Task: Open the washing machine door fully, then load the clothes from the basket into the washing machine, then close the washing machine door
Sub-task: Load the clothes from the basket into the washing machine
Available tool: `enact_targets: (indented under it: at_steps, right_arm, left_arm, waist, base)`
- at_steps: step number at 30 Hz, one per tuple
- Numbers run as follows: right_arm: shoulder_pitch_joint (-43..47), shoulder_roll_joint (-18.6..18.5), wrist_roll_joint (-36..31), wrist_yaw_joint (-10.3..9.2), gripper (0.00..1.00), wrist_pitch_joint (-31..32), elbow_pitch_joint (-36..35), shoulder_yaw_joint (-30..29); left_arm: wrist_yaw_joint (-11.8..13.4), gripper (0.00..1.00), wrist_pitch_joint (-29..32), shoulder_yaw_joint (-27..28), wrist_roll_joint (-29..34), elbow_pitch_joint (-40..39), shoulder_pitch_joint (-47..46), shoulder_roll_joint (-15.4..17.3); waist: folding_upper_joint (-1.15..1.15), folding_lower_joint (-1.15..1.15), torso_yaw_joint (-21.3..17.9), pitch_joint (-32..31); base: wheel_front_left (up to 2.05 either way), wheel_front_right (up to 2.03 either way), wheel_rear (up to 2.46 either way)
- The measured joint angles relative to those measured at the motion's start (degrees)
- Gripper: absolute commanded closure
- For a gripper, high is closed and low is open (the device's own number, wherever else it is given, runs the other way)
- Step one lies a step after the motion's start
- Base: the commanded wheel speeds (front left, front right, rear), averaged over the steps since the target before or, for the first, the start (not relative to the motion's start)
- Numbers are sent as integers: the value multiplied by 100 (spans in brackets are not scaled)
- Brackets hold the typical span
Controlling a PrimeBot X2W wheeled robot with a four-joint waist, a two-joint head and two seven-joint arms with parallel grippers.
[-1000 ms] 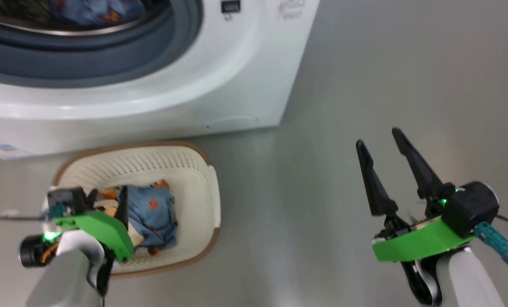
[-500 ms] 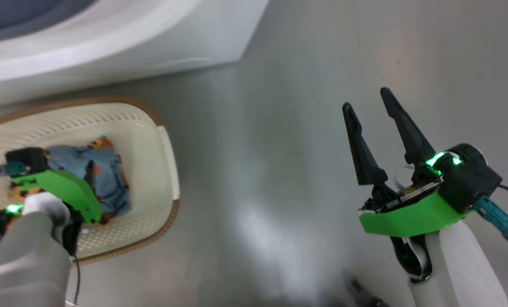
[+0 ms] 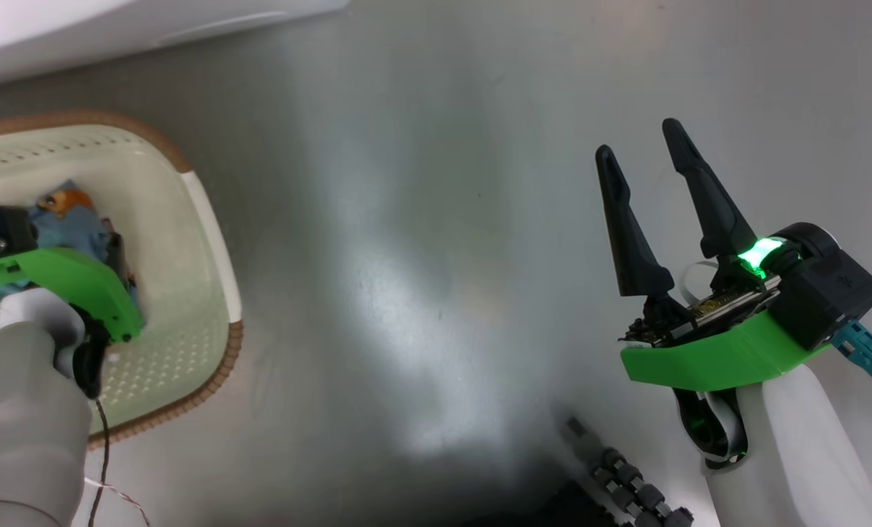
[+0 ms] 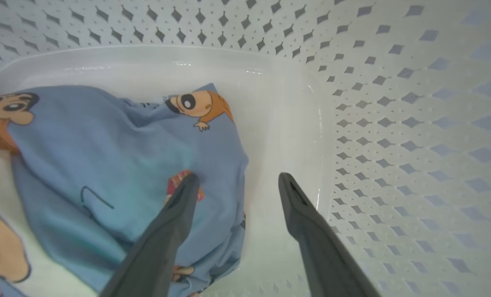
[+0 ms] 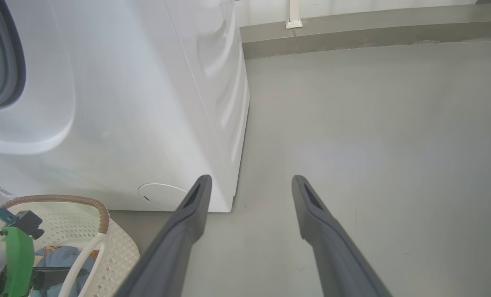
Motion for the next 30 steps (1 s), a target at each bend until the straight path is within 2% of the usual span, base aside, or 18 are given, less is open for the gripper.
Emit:
enact_targets:
  at_steps: [2,3,4,5,7,8,14,20,30]
  right_arm:
    - [0,0,1,0,0,-1,-18,1]
    - [0,1,1,0,0,-1,-21,1]
    - [-1,1,3,0,0,-1,-25,1]
    - [-1,1,14,0,0,-5,-26,1]
    - [-7,1,43,0,0,-16,-29,9]
    - [-7,1,43,0,0,-16,-29,9]
    - [-19,3,44,0,0,-16,-46,14]
    - [-23,3,44,0,0,-16,-53,-3]
    - [-81,2,26,0,0,-16,-33,-125]
  left_arm:
    - [24,0,-1,-9,-2,12,-2,13]
    - [36,5,-9,-18,-2,21,-2,18]
    - [77,37,-33,-21,-2,25,-4,22]
    - [122,55,-51,-22,-2,31,-15,31]
    - [240,80,-85,-30,-2,43,-30,71]
    - [240,100,-85,-30,-2,43,-30,71]
    - [423,100,-100,-46,-2,68,-32,164]
    - [423,100,-231,-29,-68,83,-30,167]
    - [421,100,-1125,-14,-166,66,80,-15]
  waist:
    - [0,0,-44,68]
    - [0,0,-63,94]
    - [0,0,-78,116]
    - [0,0,-92,135]
    - [0,0,-119,156]
    - [0,0,-119,156]
    - [0,0,-173,190]
    - [0,0,-131,179]
    - [0,0,102,-115]
  base:
    - [0,0,0]
    - [0,0,0]
    - [0,0,0]
    - [0,0,0]
    - [0,0,0]
    - [0,0,0]
    - [0,0,0]
    - [0,0,0]
    - [0,0,0]
